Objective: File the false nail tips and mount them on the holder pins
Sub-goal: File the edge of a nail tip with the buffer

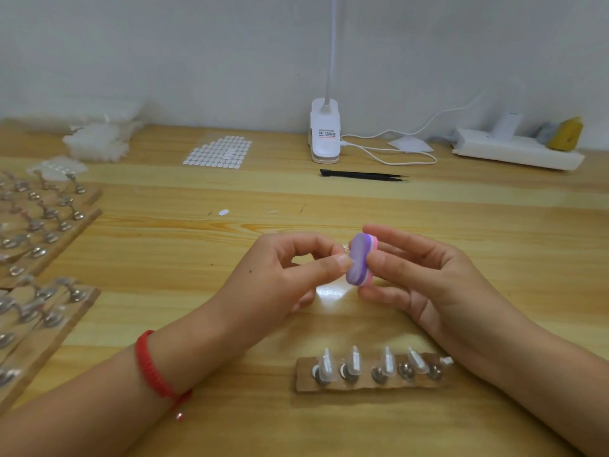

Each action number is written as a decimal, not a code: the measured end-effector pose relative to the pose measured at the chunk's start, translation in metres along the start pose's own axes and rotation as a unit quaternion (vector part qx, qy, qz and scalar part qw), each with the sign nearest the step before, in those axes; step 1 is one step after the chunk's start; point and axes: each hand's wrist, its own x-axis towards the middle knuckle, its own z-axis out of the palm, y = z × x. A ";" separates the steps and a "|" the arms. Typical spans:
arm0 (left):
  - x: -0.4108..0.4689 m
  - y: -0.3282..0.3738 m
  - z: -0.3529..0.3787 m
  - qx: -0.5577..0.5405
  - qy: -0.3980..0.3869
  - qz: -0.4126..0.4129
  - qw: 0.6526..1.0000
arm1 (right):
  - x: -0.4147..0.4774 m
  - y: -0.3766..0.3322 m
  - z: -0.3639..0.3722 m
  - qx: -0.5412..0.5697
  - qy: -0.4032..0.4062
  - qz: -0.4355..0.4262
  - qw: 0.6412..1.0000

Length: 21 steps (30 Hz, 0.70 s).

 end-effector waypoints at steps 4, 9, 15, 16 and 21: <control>0.001 -0.003 -0.003 0.011 0.028 0.000 1.000 | -0.001 0.000 0.002 -0.025 -0.025 0.006 0.999; 0.000 -0.004 0.000 0.025 0.015 0.020 0.999 | -0.001 0.000 0.000 -0.009 -0.015 0.003 1.000; 0.000 0.000 0.001 0.016 0.002 0.004 1.000 | 0.000 0.000 0.000 -0.007 -0.012 0.002 1.000; 0.001 0.000 0.000 0.014 0.011 0.001 1.000 | 0.000 0.000 0.000 -0.013 -0.018 0.003 1.000; 0.004 -0.001 -0.007 0.017 0.036 -0.025 0.999 | -0.003 0.002 0.003 -0.062 -0.039 0.002 0.997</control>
